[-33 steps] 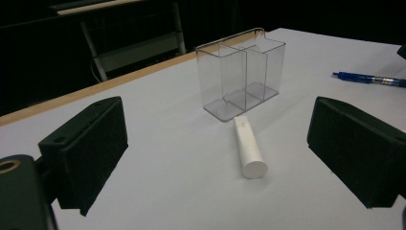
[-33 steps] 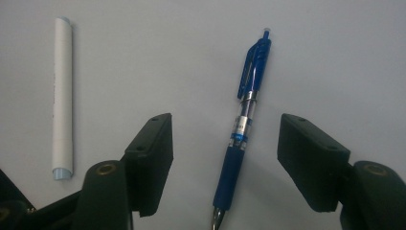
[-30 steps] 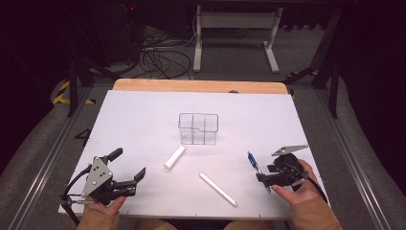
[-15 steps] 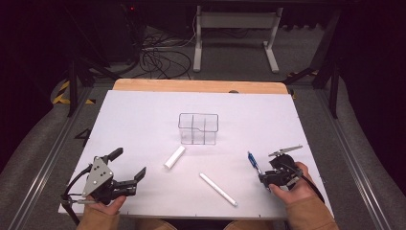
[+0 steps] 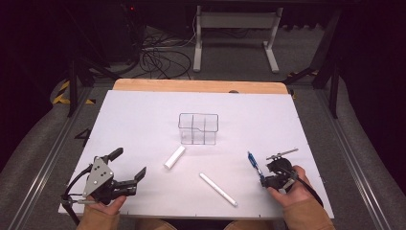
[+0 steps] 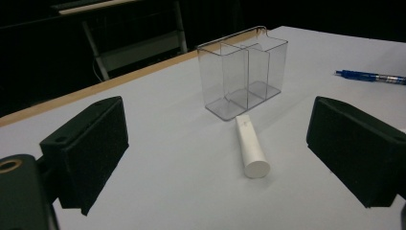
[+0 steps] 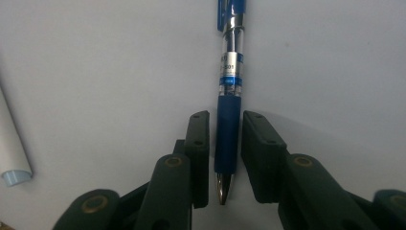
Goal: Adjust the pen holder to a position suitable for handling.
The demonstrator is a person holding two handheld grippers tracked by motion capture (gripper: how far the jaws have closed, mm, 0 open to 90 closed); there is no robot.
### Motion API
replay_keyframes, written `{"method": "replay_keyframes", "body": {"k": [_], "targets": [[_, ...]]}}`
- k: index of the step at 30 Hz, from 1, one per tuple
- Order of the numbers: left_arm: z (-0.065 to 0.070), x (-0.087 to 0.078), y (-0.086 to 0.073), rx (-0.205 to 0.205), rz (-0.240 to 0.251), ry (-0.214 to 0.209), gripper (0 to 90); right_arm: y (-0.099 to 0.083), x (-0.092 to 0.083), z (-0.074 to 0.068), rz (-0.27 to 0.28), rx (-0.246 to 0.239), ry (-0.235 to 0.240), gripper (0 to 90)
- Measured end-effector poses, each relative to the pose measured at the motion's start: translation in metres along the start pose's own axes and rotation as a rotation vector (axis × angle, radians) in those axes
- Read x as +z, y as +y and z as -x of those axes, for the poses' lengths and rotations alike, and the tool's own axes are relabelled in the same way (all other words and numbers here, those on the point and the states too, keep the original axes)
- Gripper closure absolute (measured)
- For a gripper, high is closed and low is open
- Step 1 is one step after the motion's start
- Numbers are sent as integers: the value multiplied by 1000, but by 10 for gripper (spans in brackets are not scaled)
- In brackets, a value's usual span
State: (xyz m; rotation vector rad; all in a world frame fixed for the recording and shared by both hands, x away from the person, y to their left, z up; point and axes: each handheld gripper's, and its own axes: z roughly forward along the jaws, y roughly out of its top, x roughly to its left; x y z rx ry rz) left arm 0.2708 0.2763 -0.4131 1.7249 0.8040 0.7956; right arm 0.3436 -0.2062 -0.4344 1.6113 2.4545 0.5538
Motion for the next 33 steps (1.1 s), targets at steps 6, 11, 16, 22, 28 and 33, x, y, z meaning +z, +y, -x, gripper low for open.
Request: {"method": "replay_keyframes", "body": {"k": [6,11,16,22,28,33], "targets": [[0,0,0,1,0,1,77,0,0,-3,3,40,-34,803],[0,0,0,4,2,2,77,-1,1,-4,9,62,-45,807],[0,0,0,6,1,3,77,-1,1,-5,10,67,-47,809],[0,0,0,8,3,3,77,-1,0,-5,8,79,-44,810],[0,0,0,6,4,4,77,-3,-11,-1,69,94,-3,811],[1,1,1,5,5,3,77,-5,-20,6,108,104,26,811]]}}
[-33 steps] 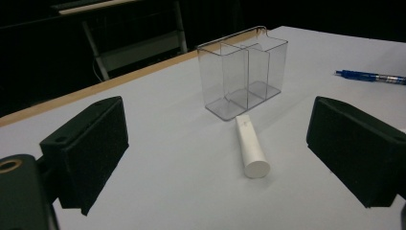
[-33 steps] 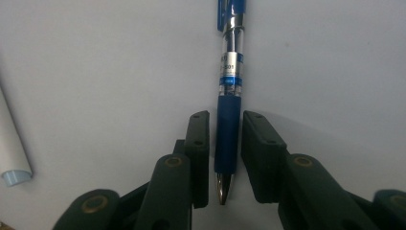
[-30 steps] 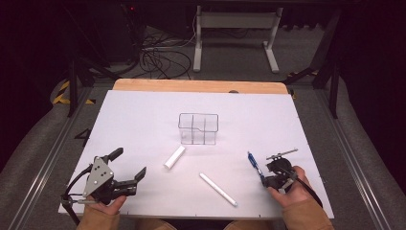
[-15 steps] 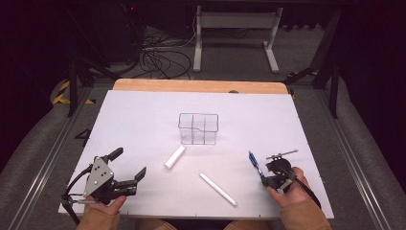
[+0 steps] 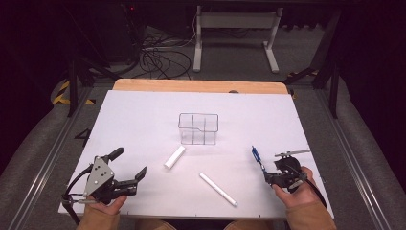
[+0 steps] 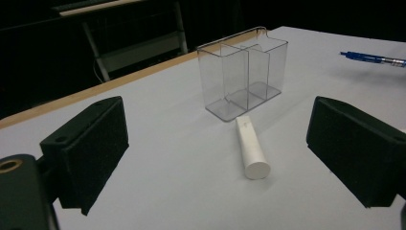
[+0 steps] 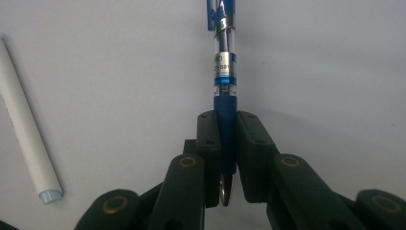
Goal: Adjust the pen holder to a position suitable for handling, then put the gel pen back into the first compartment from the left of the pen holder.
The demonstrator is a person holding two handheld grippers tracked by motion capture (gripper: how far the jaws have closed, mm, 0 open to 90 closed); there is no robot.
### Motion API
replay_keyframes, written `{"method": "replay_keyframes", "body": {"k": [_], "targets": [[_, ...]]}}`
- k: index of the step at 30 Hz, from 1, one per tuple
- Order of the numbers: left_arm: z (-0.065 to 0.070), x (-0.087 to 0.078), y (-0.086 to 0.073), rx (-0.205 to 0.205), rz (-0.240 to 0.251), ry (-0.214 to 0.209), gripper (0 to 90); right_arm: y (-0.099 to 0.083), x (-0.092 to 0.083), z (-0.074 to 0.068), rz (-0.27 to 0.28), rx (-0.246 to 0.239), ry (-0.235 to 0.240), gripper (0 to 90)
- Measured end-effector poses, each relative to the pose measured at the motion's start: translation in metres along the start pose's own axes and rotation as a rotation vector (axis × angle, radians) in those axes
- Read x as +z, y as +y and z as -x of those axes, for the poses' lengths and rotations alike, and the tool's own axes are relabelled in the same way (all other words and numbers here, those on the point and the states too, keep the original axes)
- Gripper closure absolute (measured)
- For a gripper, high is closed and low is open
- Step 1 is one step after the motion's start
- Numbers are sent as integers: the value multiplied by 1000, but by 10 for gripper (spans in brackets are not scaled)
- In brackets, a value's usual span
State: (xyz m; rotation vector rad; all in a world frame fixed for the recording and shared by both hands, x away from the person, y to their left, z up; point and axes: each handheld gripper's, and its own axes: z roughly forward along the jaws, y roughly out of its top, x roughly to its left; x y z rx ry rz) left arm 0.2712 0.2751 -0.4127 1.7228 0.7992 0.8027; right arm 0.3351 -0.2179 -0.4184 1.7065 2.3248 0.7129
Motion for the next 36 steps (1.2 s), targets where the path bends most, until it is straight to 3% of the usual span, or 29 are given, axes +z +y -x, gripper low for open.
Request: {"method": "replay_keyframes", "body": {"k": [5,6,7,8,9,15,18,19,20,22,23,24,25,26,27,33,36], "targets": [[-1,0,0,-2,-3,-2,77,1,-3,0,15,-20,19,810],[-1,0,0,-1,-3,-1,77,3,-7,-2,28,-52,-4,811],[0,0,0,-3,-5,-2,77,3,-7,-2,28,-52,-4,811],[-1,0,1,-3,-4,-2,77,5,-12,-4,39,-70,1,811],[-1,0,1,-3,0,-3,77,10,-21,-6,52,-99,40,811],[-3,-1,2,-4,6,-10,77,17,-31,-10,62,-160,52,811],[-3,0,4,-2,4,-19,81,20,-33,-12,64,-232,63,810],[-4,0,5,0,2,-27,94,22,-35,-15,70,-282,80,810],[-4,0,5,4,5,-33,94,22,-35,-15,70,-282,80,810],[-4,1,7,8,5,-43,104,27,-39,-18,74,-355,105,810],[-4,2,7,6,3,-48,104,27,-39,-18,74,-355,105,810],[-4,2,8,8,2,-53,109,31,-41,-20,76,-406,122,810],[-4,3,8,9,3,-58,109,31,-41,-20,76,-406,122,810],[-4,4,8,9,2,-67,116,36,-43,-23,77,-456,136,810],[-5,4,9,12,1,-81,116,36,-43,-23,77,-456,136,810],[-5,7,12,10,9,-121,162,51,-46,-33,68,-601,178,810],[-6,7,15,12,5,-129,176,56,-47,-37,66,-629,189,809]]}}
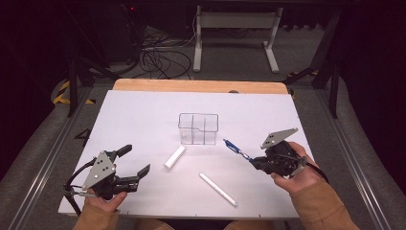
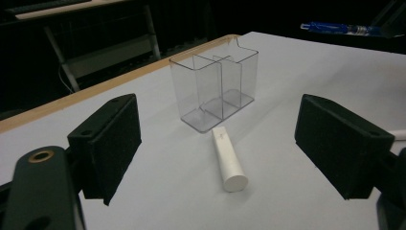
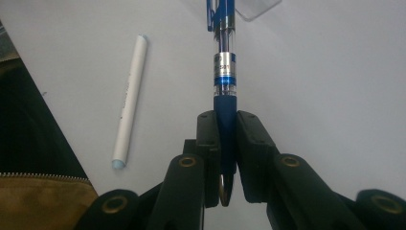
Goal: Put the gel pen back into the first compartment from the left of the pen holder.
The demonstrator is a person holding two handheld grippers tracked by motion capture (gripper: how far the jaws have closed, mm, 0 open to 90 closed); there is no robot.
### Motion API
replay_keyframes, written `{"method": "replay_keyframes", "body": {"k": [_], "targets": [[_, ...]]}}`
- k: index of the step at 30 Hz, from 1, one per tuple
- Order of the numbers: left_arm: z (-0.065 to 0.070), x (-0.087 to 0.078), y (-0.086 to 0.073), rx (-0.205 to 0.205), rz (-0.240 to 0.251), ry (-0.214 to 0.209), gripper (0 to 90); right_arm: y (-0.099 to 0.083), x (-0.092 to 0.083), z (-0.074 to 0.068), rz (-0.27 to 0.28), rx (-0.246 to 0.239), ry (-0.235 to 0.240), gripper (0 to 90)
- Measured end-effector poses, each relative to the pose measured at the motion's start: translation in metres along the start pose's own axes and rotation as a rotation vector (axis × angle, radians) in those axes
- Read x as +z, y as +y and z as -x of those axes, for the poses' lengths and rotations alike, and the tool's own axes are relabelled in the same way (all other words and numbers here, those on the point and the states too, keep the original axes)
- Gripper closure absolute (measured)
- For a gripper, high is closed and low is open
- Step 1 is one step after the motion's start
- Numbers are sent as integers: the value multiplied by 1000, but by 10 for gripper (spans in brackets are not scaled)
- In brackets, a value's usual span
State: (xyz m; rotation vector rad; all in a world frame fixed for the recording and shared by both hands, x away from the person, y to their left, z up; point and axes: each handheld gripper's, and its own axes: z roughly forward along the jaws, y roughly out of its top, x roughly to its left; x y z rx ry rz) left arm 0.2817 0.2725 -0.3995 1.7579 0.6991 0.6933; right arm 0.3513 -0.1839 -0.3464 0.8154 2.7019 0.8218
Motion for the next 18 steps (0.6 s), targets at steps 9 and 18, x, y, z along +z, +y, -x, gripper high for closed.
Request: {"method": "replay_keyframes", "body": {"k": [9,18], "targets": [[-6,-1,4,2,5,-45,232,18,3,0,-12,-130,32,809],[-7,0,6,-6,-3,-38,180,28,5,-2,-21,-212,58,809]]}}
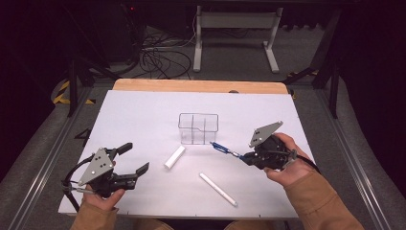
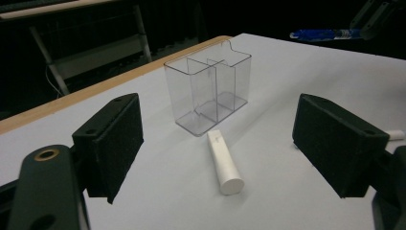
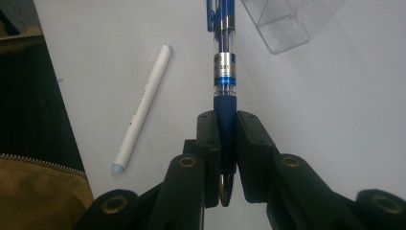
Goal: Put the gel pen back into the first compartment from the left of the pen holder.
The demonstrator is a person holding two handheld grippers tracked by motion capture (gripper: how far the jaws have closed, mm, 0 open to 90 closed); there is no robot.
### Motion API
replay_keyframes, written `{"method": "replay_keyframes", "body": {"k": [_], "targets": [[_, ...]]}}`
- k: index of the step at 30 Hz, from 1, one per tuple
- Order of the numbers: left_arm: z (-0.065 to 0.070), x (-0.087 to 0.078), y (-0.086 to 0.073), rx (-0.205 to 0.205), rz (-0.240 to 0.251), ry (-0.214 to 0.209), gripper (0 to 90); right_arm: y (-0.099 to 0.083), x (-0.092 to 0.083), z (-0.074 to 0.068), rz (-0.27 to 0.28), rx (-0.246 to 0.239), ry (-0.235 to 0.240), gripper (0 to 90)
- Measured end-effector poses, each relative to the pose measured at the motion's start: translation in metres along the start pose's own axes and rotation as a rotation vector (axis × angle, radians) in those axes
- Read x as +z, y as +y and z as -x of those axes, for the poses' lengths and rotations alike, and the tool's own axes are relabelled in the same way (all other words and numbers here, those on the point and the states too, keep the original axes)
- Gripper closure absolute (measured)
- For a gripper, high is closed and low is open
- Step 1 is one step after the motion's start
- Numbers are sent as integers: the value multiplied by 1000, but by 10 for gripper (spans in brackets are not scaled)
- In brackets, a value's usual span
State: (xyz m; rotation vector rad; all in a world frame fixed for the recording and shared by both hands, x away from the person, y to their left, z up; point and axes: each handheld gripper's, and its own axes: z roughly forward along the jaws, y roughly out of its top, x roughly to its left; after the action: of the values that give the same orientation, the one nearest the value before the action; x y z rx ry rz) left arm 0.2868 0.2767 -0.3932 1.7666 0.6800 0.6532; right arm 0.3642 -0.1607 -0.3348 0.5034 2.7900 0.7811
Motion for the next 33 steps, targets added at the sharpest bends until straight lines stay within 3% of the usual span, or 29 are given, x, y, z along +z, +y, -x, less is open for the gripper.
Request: {"method": "replay_keyframes", "body": {"k": [8,13,17,26,31,33], "targets": [[1,1,4,-7,-27,-3,141,7,3,0,9,-95,40,810],[2,4,8,21,-41,-12,143,13,9,-2,-8,-165,52,809],[4,7,13,40,-56,-31,170,20,16,-3,-26,-192,69,809],[6,17,22,24,-59,-66,144,34,31,-5,-50,-248,103,809],[6,22,25,-2,-71,-140,84,41,37,-8,-54,-265,122,809],[6,27,26,9,-92,-150,84,43,39,-8,-55,-284,125,809]]}}
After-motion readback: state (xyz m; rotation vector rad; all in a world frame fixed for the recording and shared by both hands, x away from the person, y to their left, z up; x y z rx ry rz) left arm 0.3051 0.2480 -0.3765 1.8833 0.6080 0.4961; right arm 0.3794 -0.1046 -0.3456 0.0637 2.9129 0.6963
